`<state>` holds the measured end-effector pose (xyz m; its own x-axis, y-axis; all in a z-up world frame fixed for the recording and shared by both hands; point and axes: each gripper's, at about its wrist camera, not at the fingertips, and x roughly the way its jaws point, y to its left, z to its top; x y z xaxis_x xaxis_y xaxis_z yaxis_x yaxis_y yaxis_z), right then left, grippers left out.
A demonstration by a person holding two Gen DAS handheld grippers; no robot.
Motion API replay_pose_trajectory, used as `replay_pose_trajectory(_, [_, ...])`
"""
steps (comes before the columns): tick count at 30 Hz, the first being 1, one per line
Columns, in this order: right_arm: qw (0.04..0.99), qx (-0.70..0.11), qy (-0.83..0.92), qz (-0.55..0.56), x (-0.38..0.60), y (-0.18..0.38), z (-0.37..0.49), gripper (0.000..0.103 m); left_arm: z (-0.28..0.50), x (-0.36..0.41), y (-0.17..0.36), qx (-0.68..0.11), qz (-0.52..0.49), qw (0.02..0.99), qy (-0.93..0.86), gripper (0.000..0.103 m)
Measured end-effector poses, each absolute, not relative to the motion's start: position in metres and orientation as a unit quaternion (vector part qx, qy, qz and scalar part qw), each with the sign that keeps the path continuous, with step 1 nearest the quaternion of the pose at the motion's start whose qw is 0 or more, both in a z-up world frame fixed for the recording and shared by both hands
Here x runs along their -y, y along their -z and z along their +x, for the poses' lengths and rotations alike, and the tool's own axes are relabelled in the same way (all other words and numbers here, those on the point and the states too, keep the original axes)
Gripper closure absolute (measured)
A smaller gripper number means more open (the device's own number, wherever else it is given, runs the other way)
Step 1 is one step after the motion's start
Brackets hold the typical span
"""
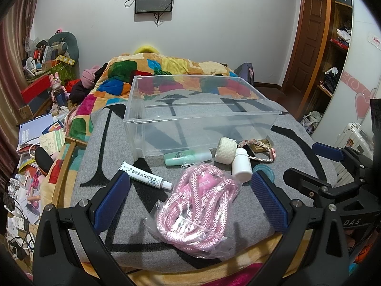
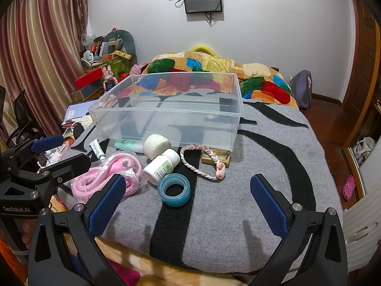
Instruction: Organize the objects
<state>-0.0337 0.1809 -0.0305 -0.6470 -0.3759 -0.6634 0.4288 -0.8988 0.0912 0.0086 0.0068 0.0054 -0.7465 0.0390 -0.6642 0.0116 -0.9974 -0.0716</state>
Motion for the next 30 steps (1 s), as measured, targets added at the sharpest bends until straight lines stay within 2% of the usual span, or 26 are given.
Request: replay_pose_trajectory(30, [0.223, -0.034, 0.905, 0.361, -0.1806, 0.03, -0.0318, 0.0, 0.0067, -0.0073, -0.0014, 0.036, -0.37, 0.011, -0.928, 0.0])
